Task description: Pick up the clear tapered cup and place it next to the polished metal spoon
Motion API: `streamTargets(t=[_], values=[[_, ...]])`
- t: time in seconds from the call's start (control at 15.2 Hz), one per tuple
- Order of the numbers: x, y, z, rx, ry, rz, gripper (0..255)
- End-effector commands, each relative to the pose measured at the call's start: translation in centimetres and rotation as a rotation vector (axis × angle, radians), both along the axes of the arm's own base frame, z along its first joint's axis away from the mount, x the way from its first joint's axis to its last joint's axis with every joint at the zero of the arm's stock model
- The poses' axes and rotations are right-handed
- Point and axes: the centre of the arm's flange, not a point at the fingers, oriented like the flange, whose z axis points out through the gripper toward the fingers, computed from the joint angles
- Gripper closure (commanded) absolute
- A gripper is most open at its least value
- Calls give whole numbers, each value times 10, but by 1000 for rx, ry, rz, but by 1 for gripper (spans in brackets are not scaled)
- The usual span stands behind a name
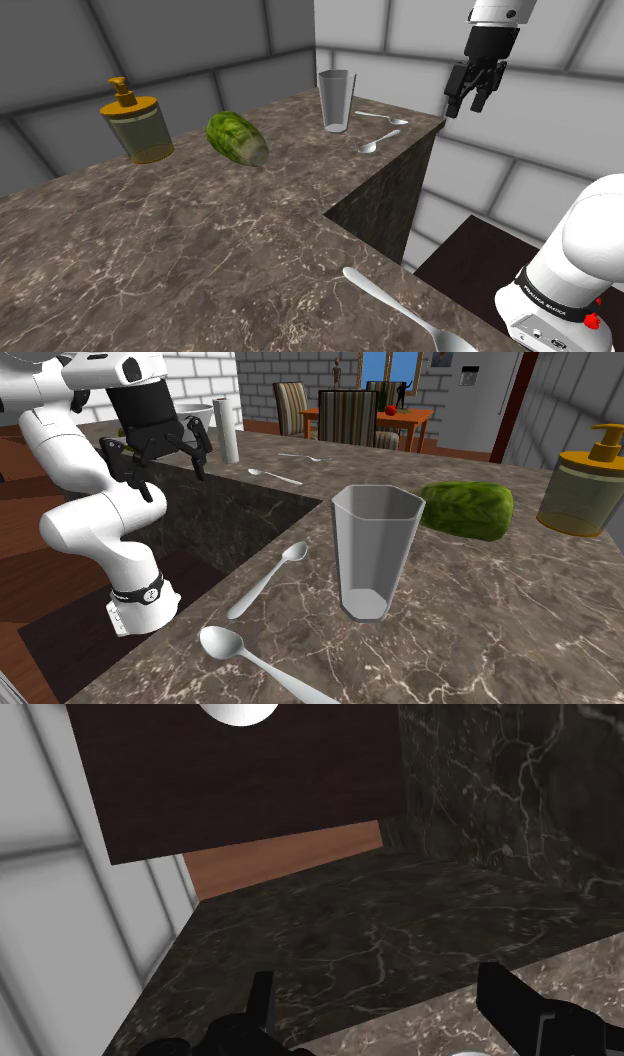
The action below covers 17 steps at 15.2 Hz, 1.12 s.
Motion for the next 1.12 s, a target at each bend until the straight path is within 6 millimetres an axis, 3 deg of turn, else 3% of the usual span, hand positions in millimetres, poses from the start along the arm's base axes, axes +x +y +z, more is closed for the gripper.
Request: streamTargets(t=[0.0, 1.06], values=[[0, 0, 0, 0, 0, 0, 0], [206, 11, 34, 5, -9, -57, 0]])
